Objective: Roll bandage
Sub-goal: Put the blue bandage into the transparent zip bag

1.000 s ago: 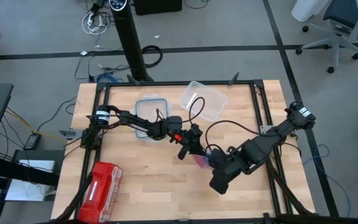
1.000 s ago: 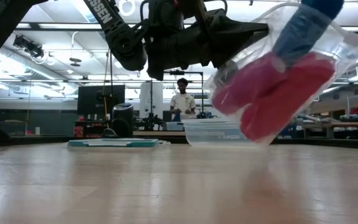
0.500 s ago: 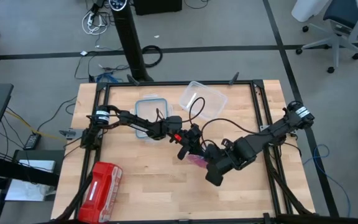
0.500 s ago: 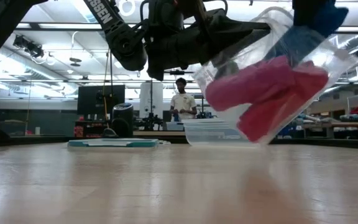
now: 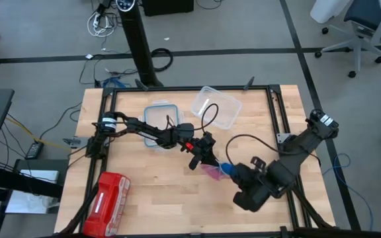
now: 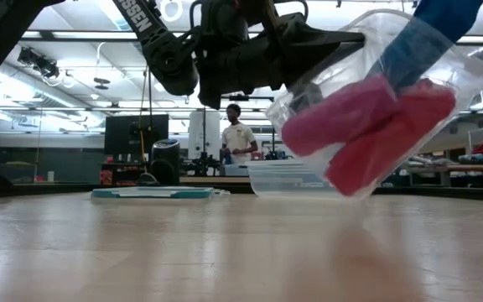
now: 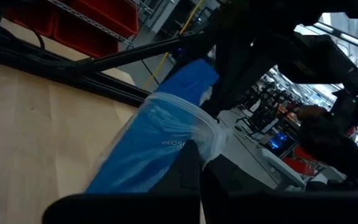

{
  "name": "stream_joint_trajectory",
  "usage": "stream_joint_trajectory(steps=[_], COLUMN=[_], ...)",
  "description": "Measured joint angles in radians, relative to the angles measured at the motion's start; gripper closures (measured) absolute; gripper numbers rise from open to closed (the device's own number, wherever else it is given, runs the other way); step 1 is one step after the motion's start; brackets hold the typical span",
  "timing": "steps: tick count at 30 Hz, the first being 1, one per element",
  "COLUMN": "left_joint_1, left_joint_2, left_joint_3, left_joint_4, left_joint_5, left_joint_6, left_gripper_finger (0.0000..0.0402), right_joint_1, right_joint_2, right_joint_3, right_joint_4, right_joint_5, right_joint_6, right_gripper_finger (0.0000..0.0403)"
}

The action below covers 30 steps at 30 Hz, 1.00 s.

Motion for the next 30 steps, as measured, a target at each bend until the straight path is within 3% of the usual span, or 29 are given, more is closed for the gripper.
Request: stream_joint_trajectory(steps=[3,10,16,25,30], left_joint_1=[0.0,0.0,0.0,0.001,0.001], left_joint_2=[0.0,0.0,0.0,0.0,0.0], left_joint_3=[0.0,0.0,0.0,0.0,0.0], left_joint_4=[-0.003,-0.004,-0.004,-0.003,0.003], left_joint_5=[0.002,0.002,0.002,0.002,-0.007], left_joint_6=[0.001,0.001,0.001,-0.002,-0.003], left_gripper_finger=[0.0401,0.0401,0.0401,0.0401,0.0401], right_joint_1=[0.034,0.078,0.041,-0.007,-0.044], right_joint_2=[-0.018,-0.032,-0.033,-0.032,-0.032], right_joint_3=[0.0,-0.001,-0.034,-0.144,-0.203], right_joint_4=[-0.044,-0.09,-0.036,0.051,0.134], right_joint_5=[-0.018,0.104,0.165,0.163,0.172], right_joint_6=[0.107,0.179,0.095,0.044,-0.017], right_gripper_finger=[0.0361,0.0353,0.0348,0.0281,0.0267])
